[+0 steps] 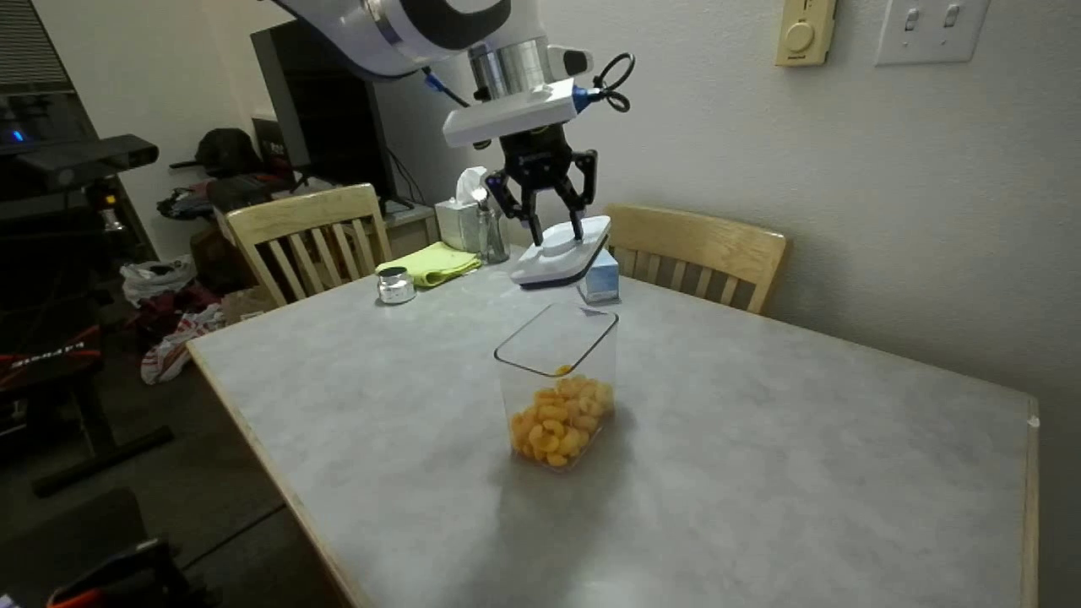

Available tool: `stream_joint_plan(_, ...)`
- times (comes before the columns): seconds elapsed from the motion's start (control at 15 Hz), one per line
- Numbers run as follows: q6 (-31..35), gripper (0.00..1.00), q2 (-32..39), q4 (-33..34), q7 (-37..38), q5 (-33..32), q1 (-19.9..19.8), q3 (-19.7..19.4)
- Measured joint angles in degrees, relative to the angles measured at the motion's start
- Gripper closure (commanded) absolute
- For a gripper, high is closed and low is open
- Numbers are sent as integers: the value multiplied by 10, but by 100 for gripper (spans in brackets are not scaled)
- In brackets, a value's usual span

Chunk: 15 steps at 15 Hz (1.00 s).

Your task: Remove the lid from the container and put it on the table

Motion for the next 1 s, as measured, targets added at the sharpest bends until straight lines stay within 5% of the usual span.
stream_joint_plan(0.6, 27, 71, 97, 52, 252, -17, 69, -1)
stream_joint_plan(1.0, 27, 71, 141, 68, 317, -6, 88, 2)
